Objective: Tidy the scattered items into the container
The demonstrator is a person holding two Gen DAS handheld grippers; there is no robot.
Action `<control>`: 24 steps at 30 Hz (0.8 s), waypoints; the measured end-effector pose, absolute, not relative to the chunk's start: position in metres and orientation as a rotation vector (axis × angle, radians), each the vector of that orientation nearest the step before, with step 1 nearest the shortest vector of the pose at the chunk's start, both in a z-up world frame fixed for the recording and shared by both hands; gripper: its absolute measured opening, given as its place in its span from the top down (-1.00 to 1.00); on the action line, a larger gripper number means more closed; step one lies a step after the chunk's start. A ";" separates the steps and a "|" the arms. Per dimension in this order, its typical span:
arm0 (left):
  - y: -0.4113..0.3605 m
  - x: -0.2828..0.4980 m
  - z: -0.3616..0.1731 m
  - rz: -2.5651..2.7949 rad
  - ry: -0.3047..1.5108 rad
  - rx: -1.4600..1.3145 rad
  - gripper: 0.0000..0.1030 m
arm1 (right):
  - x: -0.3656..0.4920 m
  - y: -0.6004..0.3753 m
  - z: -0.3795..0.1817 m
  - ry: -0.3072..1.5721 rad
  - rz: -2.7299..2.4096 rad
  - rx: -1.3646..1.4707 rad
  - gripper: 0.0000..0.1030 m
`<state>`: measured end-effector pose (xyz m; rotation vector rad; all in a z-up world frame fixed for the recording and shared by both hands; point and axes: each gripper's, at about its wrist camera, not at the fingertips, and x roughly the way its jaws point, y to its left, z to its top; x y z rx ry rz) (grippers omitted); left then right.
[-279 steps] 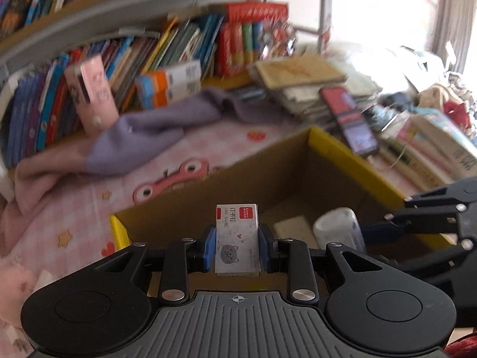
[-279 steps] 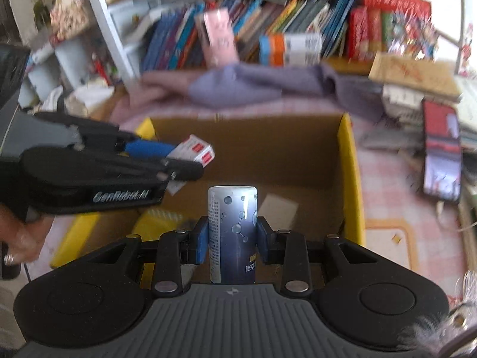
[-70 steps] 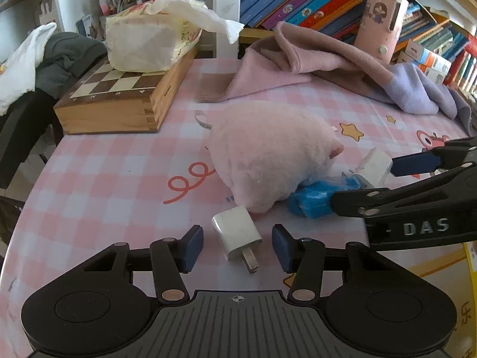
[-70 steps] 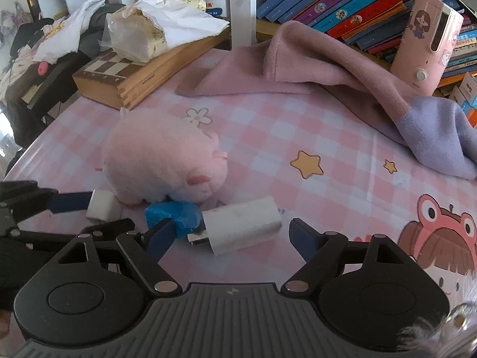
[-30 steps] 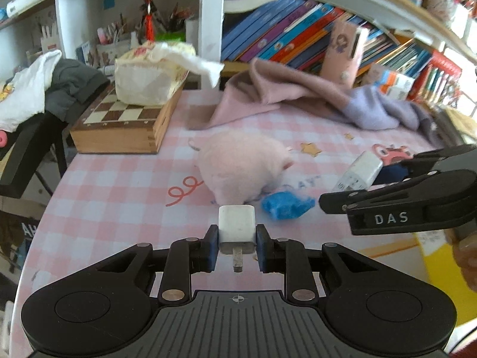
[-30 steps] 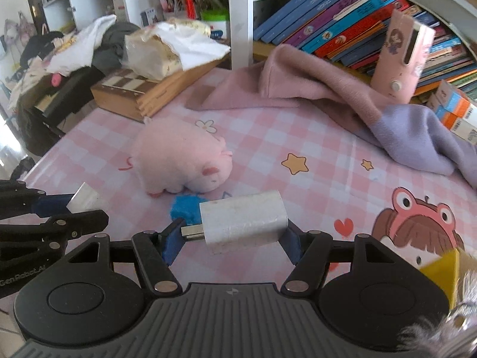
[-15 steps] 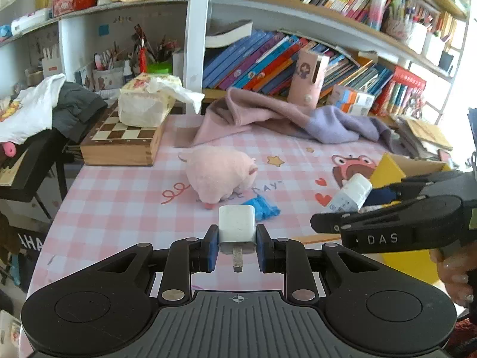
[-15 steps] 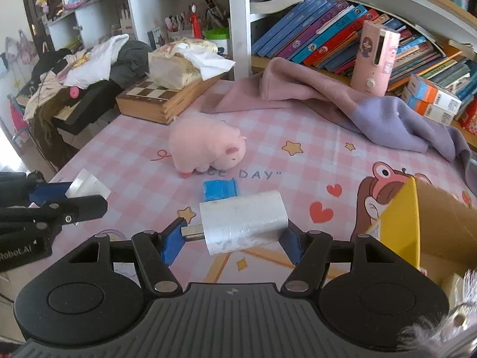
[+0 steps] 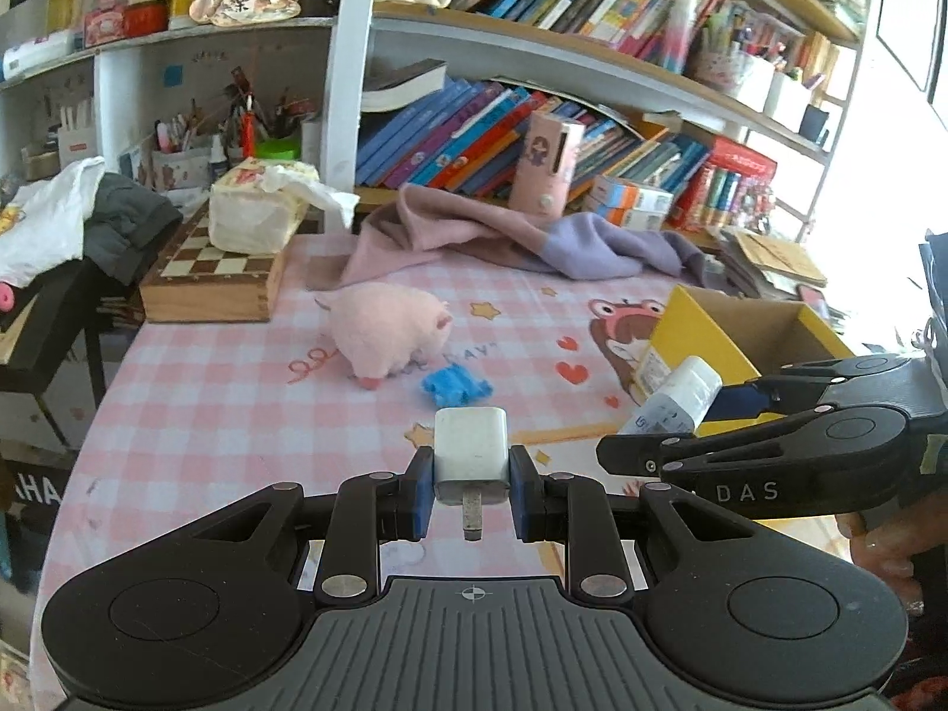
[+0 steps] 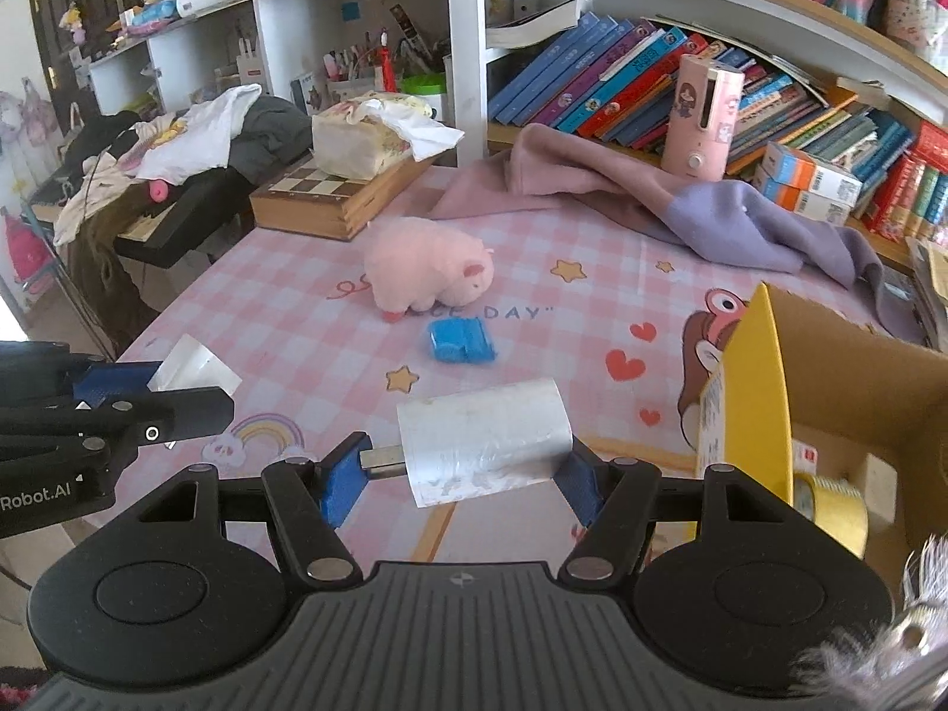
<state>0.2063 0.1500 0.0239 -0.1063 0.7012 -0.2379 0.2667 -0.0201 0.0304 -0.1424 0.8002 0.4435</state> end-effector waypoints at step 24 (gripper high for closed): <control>0.139 0.085 0.016 -0.419 0.729 -0.098 0.54 | 0.107 -0.045 0.023 0.822 0.292 -0.068 -0.25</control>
